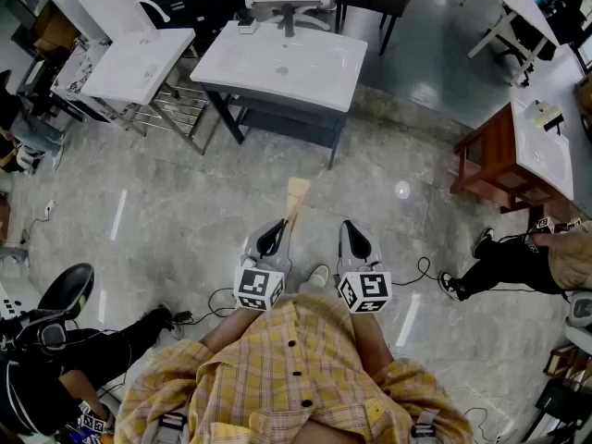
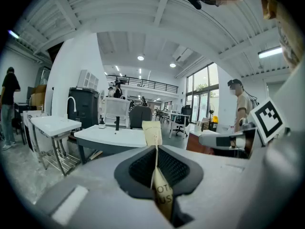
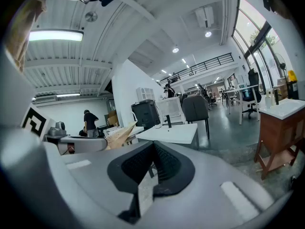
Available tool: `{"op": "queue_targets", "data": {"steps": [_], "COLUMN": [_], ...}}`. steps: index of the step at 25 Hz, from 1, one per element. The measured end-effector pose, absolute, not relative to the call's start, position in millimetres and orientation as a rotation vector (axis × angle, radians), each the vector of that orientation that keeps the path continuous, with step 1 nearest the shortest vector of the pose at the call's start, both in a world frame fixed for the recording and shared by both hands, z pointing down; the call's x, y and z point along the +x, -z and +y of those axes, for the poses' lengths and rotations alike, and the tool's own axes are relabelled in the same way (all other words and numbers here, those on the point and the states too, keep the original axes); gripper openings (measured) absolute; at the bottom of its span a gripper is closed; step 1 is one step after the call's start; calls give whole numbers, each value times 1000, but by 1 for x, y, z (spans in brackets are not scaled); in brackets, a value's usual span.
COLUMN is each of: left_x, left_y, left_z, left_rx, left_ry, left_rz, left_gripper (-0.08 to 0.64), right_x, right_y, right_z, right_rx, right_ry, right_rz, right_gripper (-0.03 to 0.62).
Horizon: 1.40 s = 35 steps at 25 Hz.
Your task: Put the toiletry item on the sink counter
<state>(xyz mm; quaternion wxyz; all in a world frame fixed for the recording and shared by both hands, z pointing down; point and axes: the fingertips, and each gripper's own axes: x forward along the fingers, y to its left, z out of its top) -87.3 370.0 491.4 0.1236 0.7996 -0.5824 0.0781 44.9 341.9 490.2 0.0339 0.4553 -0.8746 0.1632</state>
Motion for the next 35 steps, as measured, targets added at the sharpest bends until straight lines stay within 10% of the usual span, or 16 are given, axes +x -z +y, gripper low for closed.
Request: {"op": "queue_targets", "data": {"steps": [35], "left_x": [-24], "left_y": [-512], "left_z": [306], "left_rx": [2322], "left_ry": [-185], "left_rz": [-1645], "left_gripper": [12], "right_x": [101], "right_y": [-506], "right_z": [285], "right_rx": [1412], "right_ry": [-501], "right_rz": [-2665], "right_gripper": [0]}}
